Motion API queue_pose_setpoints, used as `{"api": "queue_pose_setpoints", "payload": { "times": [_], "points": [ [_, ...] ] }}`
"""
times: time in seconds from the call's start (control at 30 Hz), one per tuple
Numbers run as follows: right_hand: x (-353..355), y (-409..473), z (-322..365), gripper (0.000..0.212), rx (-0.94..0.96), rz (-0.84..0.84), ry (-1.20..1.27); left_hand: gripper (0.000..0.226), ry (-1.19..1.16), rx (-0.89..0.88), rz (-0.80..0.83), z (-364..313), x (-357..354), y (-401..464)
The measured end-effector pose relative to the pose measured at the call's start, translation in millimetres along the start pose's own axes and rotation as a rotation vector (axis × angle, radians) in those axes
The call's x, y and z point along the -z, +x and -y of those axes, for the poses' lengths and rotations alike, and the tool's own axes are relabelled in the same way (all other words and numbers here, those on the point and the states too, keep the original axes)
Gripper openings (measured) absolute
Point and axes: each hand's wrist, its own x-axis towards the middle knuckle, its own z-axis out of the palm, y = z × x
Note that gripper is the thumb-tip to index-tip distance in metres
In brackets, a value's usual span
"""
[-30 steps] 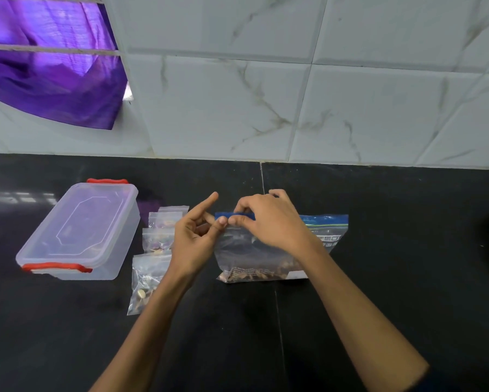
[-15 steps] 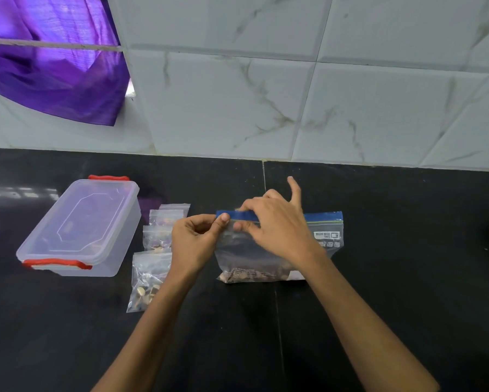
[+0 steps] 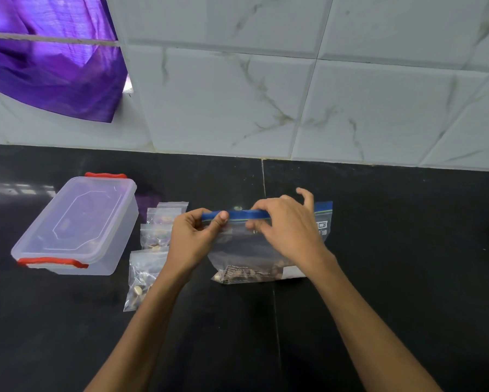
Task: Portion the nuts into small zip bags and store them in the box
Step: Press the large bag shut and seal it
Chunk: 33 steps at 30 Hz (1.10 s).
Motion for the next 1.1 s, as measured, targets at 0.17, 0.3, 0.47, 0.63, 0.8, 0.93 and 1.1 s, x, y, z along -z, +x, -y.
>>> {"api": "queue_pose_setpoints", "payload": {
  "times": [0.17, 0.3, 0.47, 0.63, 0.8, 0.93, 1.1],
  "points": [
    [0.5, -5.6, -4.4, 0.015, -0.125, 0.046, 0.053, 0.029, 0.102, 0.047, 0.132, -6.2, 1.3, -0.7],
    [-0.6, -7.6, -0.4, 0.017, -0.103, 0.085, 0.057, 0.006, 0.176, 0.013, 0.146, -4.6, -5.7, -2.6],
    [10.6, -13.6, -14.3, 0.023, -0.121, 0.096, 0.025, 0.011, 0.142, 0.041, -0.004, -1.1, -3.7, -2.9],
    [13.7, -21.6, -18.6, 0.016, -0.213, 0.069, -0.032, 0.016, 0.25, 0.042, 0.065, -12.4, -0.6, -7.2],
    [9.4, -23.7, -13.7, 0.012, -0.197, 0.142, -0.011, 0.04, 0.841, -0.191, 0.189, -25.3, 0.4, -4.5],
    [14.3, -23.3, -14.8, 0.012, -0.117, 0.185, 0.026, 0.017, 1.035, -0.332, 0.209, -27.4, -8.4, 0.5],
    [23.3, -30.8, -37.5, 0.014, -0.272, 0.128, 0.148, 0.017, 1.066, -0.342, 0.166, -22.6, -5.1, 1.3]
  ]
}}
